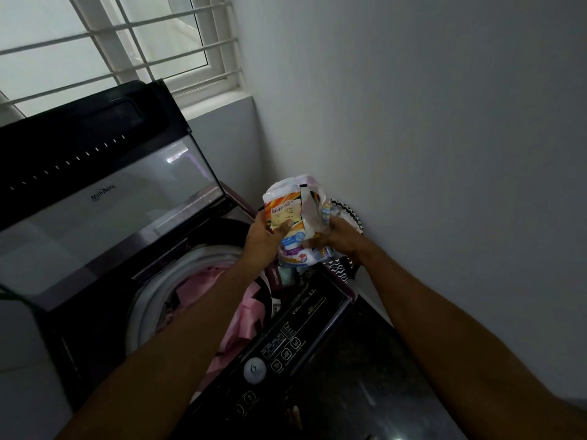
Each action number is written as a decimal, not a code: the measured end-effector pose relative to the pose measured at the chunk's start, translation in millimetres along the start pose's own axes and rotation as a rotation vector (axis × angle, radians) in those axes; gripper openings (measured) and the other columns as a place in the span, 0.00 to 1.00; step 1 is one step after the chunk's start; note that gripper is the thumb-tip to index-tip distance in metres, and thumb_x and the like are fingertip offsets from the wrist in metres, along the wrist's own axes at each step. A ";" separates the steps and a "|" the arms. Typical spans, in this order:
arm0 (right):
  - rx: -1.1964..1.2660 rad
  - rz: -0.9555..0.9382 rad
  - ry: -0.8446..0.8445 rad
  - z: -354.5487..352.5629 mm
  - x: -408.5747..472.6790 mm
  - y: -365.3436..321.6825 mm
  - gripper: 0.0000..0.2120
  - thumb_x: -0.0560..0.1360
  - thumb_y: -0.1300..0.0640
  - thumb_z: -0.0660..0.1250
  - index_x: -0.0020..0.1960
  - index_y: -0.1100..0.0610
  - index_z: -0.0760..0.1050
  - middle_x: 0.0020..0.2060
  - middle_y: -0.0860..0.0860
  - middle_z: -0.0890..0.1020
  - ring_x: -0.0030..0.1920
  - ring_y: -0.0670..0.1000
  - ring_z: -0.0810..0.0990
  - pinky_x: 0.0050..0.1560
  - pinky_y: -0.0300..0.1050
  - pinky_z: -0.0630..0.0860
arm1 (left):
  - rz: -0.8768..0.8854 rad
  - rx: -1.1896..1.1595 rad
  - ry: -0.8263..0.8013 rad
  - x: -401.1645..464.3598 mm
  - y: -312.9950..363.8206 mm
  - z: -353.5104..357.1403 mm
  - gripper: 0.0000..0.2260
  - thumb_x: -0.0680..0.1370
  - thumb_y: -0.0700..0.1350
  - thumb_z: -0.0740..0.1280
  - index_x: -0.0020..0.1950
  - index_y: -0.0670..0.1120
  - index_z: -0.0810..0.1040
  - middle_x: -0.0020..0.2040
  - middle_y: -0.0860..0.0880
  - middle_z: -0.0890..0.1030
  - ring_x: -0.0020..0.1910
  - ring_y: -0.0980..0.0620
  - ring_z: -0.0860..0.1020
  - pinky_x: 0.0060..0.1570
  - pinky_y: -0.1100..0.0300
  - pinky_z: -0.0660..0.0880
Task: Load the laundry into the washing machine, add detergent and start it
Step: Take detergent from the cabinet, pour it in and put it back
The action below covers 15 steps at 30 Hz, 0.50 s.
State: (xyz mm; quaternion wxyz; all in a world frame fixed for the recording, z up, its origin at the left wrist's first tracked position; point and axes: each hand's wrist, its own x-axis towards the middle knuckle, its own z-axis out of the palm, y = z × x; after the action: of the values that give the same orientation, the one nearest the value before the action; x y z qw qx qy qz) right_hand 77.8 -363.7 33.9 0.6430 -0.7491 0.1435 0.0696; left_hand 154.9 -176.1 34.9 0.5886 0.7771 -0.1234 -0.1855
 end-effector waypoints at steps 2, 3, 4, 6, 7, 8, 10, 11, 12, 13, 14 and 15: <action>-0.077 0.028 -0.046 3.2 5.0 0.4 0.28 0.60 0.56 0.83 0.58 0.56 0.80 0.53 0.52 0.85 0.54 0.54 0.84 0.59 0.59 0.79 | -0.018 -0.005 -0.013 0.6 -3.6 5.5 0.25 0.77 0.52 0.70 0.71 0.47 0.67 0.61 0.50 0.80 0.55 0.54 0.79 0.49 0.62 0.77; -0.102 0.032 -0.064 5.2 6.9 -0.9 0.28 0.61 0.58 0.83 0.58 0.57 0.80 0.54 0.52 0.85 0.55 0.54 0.83 0.59 0.59 0.78 | -0.031 0.015 -0.015 0.5 -4.0 7.6 0.26 0.77 0.53 0.70 0.72 0.47 0.66 0.61 0.50 0.79 0.55 0.53 0.79 0.47 0.64 0.75; -0.121 0.039 -0.086 6.9 9.1 -1.4 0.27 0.62 0.61 0.81 0.59 0.58 0.79 0.54 0.53 0.84 0.56 0.54 0.83 0.60 0.57 0.78 | -0.057 0.016 -0.012 1.6 -5.3 9.2 0.27 0.77 0.54 0.69 0.72 0.47 0.65 0.61 0.50 0.78 0.55 0.52 0.79 0.47 0.64 0.74; -0.169 0.046 -0.117 8.3 12.1 -1.6 0.28 0.62 0.63 0.81 0.60 0.58 0.78 0.55 0.53 0.84 0.56 0.53 0.83 0.61 0.56 0.77 | -0.081 0.036 -0.030 4.5 -6.4 10.5 0.26 0.77 0.56 0.68 0.71 0.48 0.68 0.61 0.50 0.79 0.54 0.52 0.79 0.47 0.63 0.74; -0.198 0.049 -0.123 8.0 14.2 -1.0 0.29 0.60 0.60 0.82 0.60 0.56 0.79 0.54 0.52 0.84 0.55 0.52 0.83 0.61 0.57 0.77 | -0.085 0.054 -0.043 5.3 -6.4 11.2 0.25 0.77 0.57 0.68 0.71 0.49 0.70 0.61 0.50 0.79 0.53 0.53 0.79 0.46 0.65 0.74; -0.214 0.044 -0.119 7.1 18.0 2.0 0.31 0.58 0.56 0.83 0.59 0.54 0.79 0.54 0.50 0.85 0.55 0.52 0.83 0.61 0.57 0.77 | -0.086 0.057 -0.050 6.9 -6.2 11.9 0.23 0.77 0.57 0.68 0.70 0.49 0.72 0.60 0.51 0.80 0.52 0.54 0.80 0.44 0.67 0.74; -0.254 0.046 -0.127 3.8 25.1 5.3 0.32 0.57 0.54 0.84 0.59 0.53 0.79 0.54 0.49 0.85 0.55 0.50 0.83 0.60 0.55 0.78 | -0.090 0.081 -0.046 11.3 -7.6 13.6 0.21 0.77 0.58 0.67 0.67 0.50 0.75 0.56 0.52 0.81 0.47 0.57 0.80 0.40 0.69 0.73; -0.284 0.035 -0.141 3.2 26.4 4.0 0.30 0.59 0.56 0.84 0.59 0.54 0.79 0.54 0.48 0.84 0.54 0.49 0.83 0.59 0.51 0.79 | -0.101 0.095 -0.041 12.2 -6.5 14.5 0.20 0.77 0.58 0.67 0.65 0.50 0.76 0.54 0.53 0.81 0.45 0.59 0.80 0.38 0.70 0.73; -0.315 0.025 -0.162 2.7 27.4 1.0 0.28 0.61 0.58 0.83 0.60 0.55 0.79 0.53 0.47 0.84 0.52 0.48 0.82 0.56 0.45 0.79 | -0.119 0.100 -0.027 14.0 -6.7 16.4 0.20 0.77 0.59 0.67 0.64 0.50 0.77 0.52 0.53 0.81 0.43 0.61 0.80 0.37 0.70 0.73; -0.337 0.008 -0.187 2.0 28.3 -1.0 0.26 0.63 0.58 0.82 0.59 0.55 0.79 0.51 0.46 0.83 0.49 0.47 0.82 0.51 0.39 0.79 | -0.132 0.102 -0.012 15.0 -6.1 18.8 0.20 0.77 0.60 0.67 0.63 0.49 0.78 0.51 0.53 0.81 0.42 0.61 0.80 0.37 0.69 0.73; -0.343 0.011 -0.207 1.8 31.9 -0.9 0.25 0.64 0.58 0.81 0.59 0.55 0.79 0.50 0.46 0.83 0.47 0.48 0.82 0.46 0.37 0.79 | -0.144 0.093 0.019 17.2 -6.6 21.2 0.20 0.77 0.60 0.67 0.62 0.49 0.78 0.51 0.52 0.82 0.42 0.59 0.80 0.39 0.67 0.74; -0.319 0.010 -0.220 1.0 36.5 0.2 0.24 0.63 0.58 0.81 0.58 0.54 0.79 0.48 0.46 0.84 0.46 0.50 0.83 0.43 0.40 0.80 | -0.156 0.071 0.055 18.8 -5.6 22.5 0.20 0.77 0.59 0.68 0.62 0.48 0.79 0.52 0.51 0.83 0.44 0.56 0.81 0.42 0.65 0.76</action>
State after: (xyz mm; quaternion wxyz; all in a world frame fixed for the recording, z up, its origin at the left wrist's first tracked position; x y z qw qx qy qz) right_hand 112.4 -367.3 23.1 0.5275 -0.8287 0.0631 0.1760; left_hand 161.9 -201.8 21.5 0.5475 0.8096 -0.0529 -0.2049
